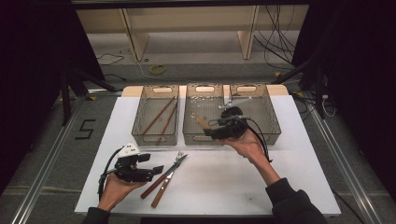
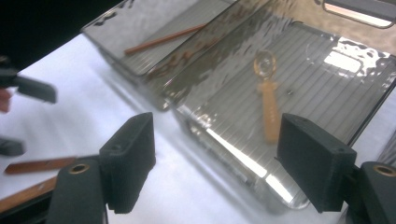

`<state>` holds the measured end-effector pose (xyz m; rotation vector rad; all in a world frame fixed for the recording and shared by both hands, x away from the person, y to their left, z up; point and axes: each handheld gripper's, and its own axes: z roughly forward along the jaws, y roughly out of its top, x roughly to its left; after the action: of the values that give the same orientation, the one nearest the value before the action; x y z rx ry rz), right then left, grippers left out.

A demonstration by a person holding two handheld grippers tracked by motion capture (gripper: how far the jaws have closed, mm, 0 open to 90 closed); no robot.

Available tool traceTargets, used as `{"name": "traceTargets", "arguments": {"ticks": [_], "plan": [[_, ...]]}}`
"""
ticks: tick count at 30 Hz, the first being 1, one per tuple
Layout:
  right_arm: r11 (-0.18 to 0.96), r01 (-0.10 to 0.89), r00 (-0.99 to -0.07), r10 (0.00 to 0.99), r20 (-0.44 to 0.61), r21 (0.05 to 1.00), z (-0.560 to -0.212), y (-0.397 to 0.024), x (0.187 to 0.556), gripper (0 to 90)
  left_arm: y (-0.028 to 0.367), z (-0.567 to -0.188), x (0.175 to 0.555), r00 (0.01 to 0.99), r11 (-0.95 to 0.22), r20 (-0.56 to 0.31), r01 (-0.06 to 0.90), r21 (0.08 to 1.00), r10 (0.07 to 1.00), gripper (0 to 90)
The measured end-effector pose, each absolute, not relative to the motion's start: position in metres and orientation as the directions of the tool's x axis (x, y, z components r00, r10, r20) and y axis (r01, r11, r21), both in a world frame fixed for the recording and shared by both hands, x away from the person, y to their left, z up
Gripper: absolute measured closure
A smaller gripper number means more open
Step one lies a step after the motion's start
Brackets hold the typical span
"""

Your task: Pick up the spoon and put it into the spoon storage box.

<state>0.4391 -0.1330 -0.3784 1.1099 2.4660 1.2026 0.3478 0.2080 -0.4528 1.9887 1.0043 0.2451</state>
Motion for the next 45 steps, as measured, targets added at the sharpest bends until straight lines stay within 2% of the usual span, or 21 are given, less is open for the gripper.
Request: {"name": "traceTargets", "arguments": {"ticks": [8, 24, 45], "plan": [[0.367, 0.539, -0.71, 0.682, 0.174, 0.758, -0.389, -0.152, 0.409, 28.4, 0.207, -0.451, 0.35, 0.646, -0.355, -0.186, 0.612, 0.707, 0.74, 22.9], [0.335, 0.549, -0.705, 0.677, 0.21, 0.765, -0.418, -0.184, 0.376, 27.8, 0.199, -0.453, 0.352, 0.655, -0.468, -0.163, 0.671, 0.575, 0.738, 23.4], [0.312, 0.557, -0.699, 0.677, 0.231, 0.77, -0.432, -0.202, 0.356, 27.0, 0.198, -0.458, 0.351, 0.665, -0.528, -0.152, 0.692, 0.492, 0.731, 25.0]]}}
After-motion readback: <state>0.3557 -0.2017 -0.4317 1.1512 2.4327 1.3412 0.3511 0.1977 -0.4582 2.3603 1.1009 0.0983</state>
